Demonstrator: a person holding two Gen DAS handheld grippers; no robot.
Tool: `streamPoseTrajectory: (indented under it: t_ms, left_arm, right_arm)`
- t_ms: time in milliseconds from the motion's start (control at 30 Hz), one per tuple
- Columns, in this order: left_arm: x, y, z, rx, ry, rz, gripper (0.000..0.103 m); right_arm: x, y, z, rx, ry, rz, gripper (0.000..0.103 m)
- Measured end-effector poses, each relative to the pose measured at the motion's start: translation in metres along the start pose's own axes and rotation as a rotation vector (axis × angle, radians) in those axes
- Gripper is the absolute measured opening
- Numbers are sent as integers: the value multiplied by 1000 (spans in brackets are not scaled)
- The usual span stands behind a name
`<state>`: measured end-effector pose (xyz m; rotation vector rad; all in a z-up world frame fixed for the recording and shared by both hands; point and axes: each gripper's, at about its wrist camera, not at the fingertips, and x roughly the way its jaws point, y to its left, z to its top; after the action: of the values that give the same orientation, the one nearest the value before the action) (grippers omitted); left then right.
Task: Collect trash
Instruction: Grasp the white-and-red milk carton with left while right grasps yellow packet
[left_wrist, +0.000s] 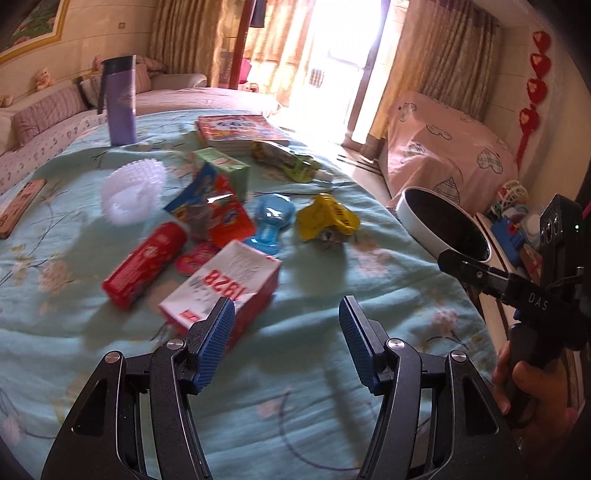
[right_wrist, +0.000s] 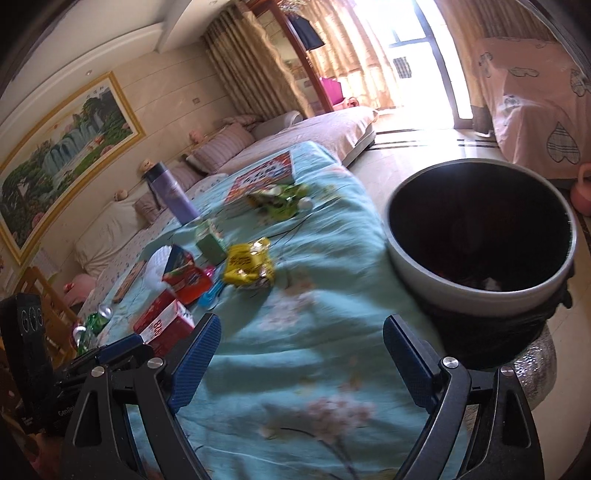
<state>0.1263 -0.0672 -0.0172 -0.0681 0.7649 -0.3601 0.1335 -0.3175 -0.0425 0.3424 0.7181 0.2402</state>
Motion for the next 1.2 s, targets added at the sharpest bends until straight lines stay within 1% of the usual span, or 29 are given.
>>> streamPoseTrajectory:
  t_ms: [33,100,200,300,467,633,767,933,1067,1133,1167,1200]
  left_arm:
    - [-2,5,0,-6,-3,7,63]
    - [-5,15,0,-16,-7,19,69]
    - [-6,27,0,-28,-4,22,76]
    - [-7,35,1,-17,-1,40,77]
    - [-2,42,3,10,21,48,77]
    - [3,43,6,47,43,40,79]
    - [15,45,8,69,83,36,79]
    - [27,44,10,106,100,38,79]
    - [34,40,10,153,91,54,79]
    - [37,39,10,164,96,50,79]
    - [39,40,9,168,99,50,76]
    - [41,40,8,172,104,48,65]
  right_arm:
    - [2,4,-2,-6,6,3,91]
    - [9,12,-3,-19,23,10,91]
    - [18,21,-4,-34,42,19,91]
    - [26,29,-5,-43,58,27,91]
    - [35,39,-3,-59,69,35,91]
    - [44,44,3,-66,79,45,91]
    - [54,45,13,-65,78,59,91]
    - [72,47,25,-71,75,62,91]
    - [93,47,34,-71,100,67,91]
    - [104,48,38,-77,113,64,90]
    - [109,48,40,-83,120,64,89]
    - [113,49,41,-89,129,61,84]
